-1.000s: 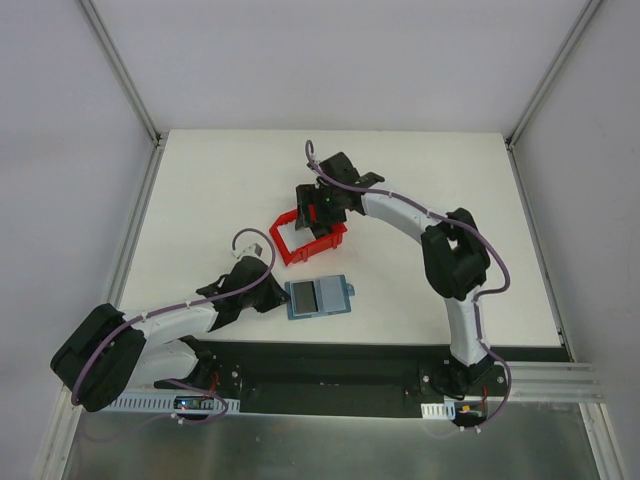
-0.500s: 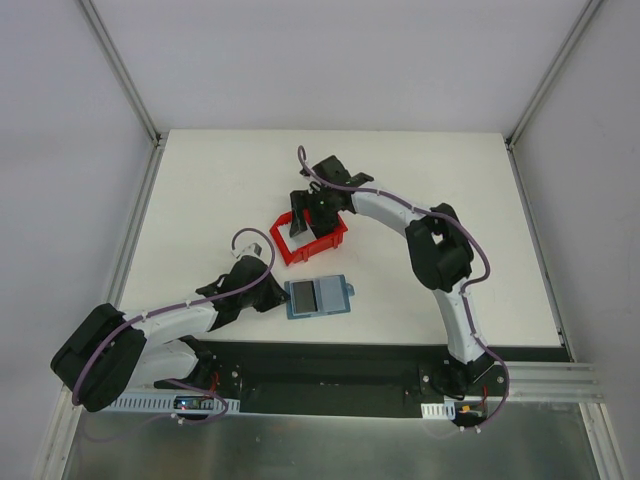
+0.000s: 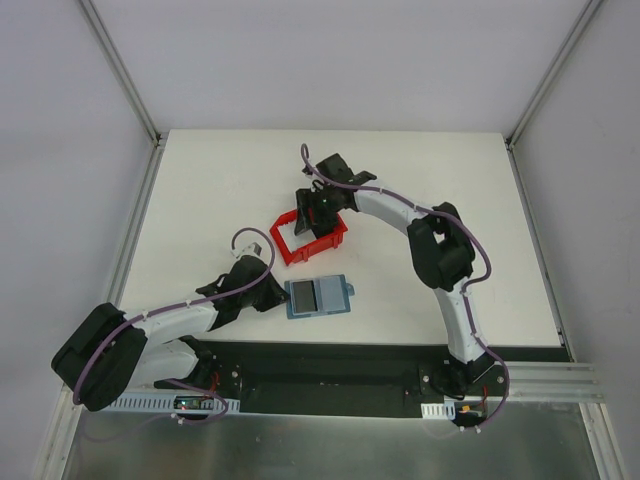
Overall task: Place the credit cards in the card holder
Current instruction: Pick up the credit card from the storage box.
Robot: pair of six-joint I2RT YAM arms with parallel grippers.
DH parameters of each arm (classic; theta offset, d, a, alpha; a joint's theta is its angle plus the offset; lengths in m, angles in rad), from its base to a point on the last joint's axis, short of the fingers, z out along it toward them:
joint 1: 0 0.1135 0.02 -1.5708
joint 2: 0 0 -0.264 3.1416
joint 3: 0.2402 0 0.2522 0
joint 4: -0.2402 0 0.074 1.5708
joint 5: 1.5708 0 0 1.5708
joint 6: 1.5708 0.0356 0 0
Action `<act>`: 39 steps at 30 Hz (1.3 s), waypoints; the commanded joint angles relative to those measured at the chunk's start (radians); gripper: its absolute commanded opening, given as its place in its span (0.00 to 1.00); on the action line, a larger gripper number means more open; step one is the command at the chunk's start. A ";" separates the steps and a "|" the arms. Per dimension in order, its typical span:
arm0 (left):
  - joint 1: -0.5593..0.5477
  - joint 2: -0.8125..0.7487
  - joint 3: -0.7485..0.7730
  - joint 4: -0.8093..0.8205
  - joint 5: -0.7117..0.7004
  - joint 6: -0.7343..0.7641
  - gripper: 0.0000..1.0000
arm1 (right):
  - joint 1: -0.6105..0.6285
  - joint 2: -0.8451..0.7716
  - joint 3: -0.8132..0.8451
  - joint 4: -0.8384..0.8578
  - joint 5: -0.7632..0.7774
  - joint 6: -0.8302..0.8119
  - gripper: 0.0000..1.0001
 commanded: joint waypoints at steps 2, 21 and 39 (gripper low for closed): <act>0.009 0.033 -0.015 -0.102 -0.036 0.051 0.00 | -0.009 -0.080 -0.006 0.022 -0.038 -0.002 0.59; 0.009 0.073 0.008 -0.095 -0.019 0.057 0.00 | -0.029 -0.125 -0.050 0.043 -0.061 0.003 0.33; 0.011 0.074 0.005 -0.092 -0.019 0.058 0.00 | -0.032 -0.180 -0.033 0.002 0.128 -0.068 0.00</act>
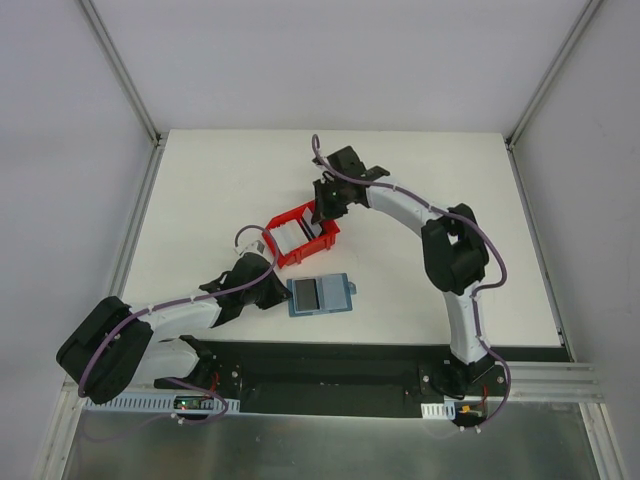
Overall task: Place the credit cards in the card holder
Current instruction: Pick up the credit card from the storage box, then turn over the card slot in the card holder.
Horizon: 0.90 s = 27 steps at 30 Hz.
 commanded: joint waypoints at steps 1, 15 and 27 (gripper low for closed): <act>0.009 0.027 -0.018 -0.116 -0.026 0.041 0.00 | 0.011 -0.113 0.010 -0.008 0.112 -0.055 0.00; 0.009 0.010 -0.020 -0.116 -0.002 0.042 0.00 | 0.033 -0.627 -0.451 0.096 0.405 -0.046 0.00; 0.009 0.001 -0.025 -0.117 0.008 0.039 0.00 | 0.060 -0.742 -0.863 0.203 0.460 0.041 0.01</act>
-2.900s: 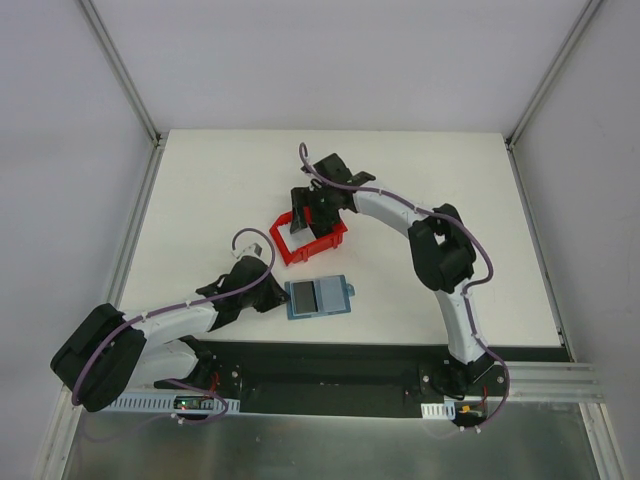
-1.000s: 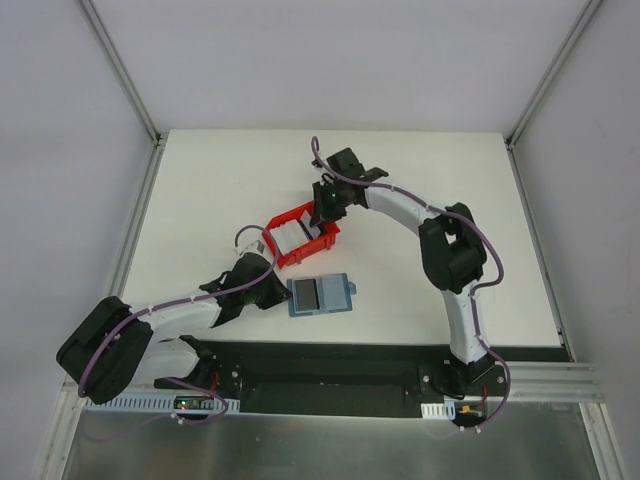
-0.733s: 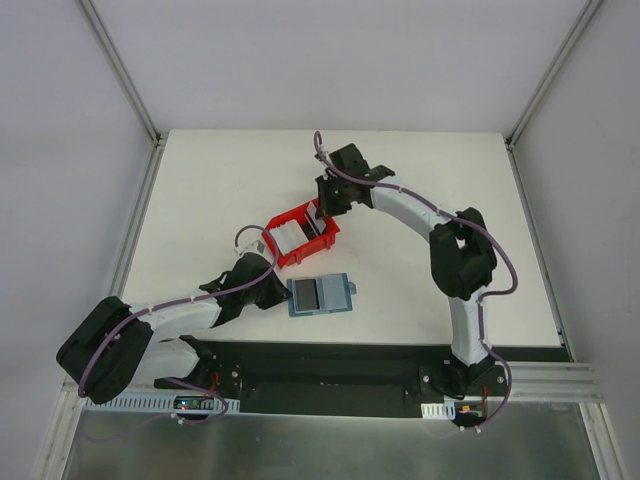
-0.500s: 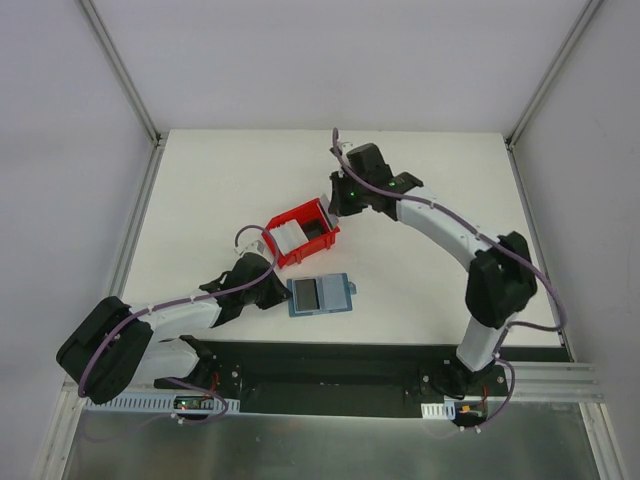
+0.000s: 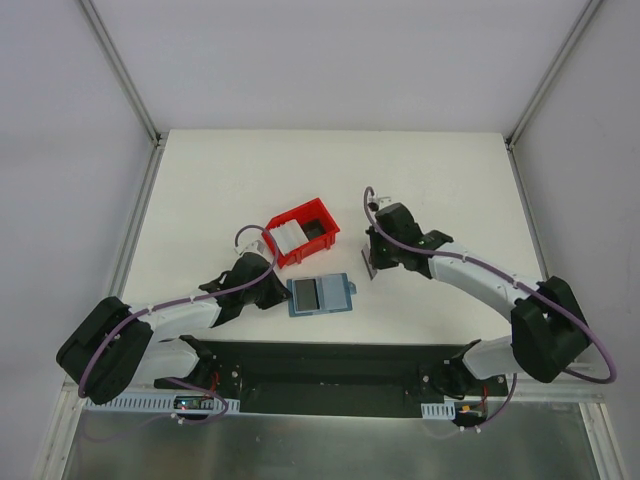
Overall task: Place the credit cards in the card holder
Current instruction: Turn over the card slot in the card holder.
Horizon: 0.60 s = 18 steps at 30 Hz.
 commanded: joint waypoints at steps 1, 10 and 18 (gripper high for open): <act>0.009 -0.001 -0.026 -0.115 -0.013 0.035 0.00 | 0.024 0.012 -0.060 0.068 0.031 0.031 0.00; 0.009 0.009 -0.022 -0.115 -0.009 0.035 0.00 | 0.027 0.069 -0.097 0.059 0.013 0.014 0.01; 0.009 0.025 -0.014 -0.115 -0.007 0.035 0.00 | 0.027 0.109 -0.065 0.048 0.011 -0.005 0.07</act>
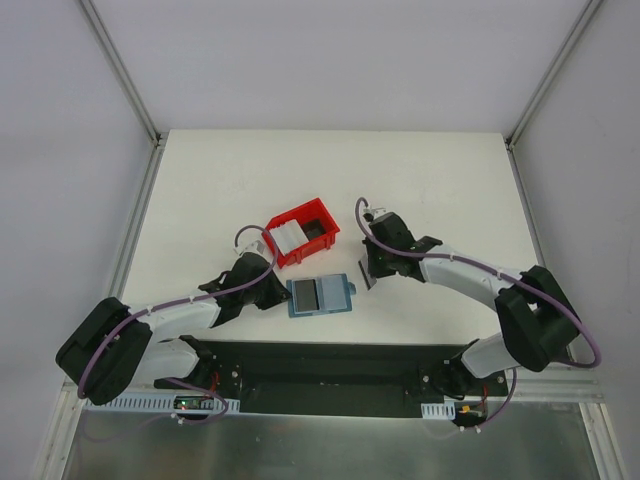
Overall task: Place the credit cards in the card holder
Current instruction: Turn over the card slot in the card holder.
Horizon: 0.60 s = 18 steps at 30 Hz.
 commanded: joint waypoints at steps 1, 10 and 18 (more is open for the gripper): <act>0.009 0.031 -0.011 -0.108 -0.009 0.037 0.00 | 0.003 0.047 0.036 -0.016 0.000 -0.020 0.07; 0.009 0.048 -0.002 -0.108 -0.003 0.040 0.00 | 0.003 0.100 0.110 -0.025 -0.038 -0.040 0.09; 0.009 0.053 0.000 -0.108 -0.003 0.035 0.00 | 0.045 0.093 0.110 -0.014 -0.043 -0.024 0.03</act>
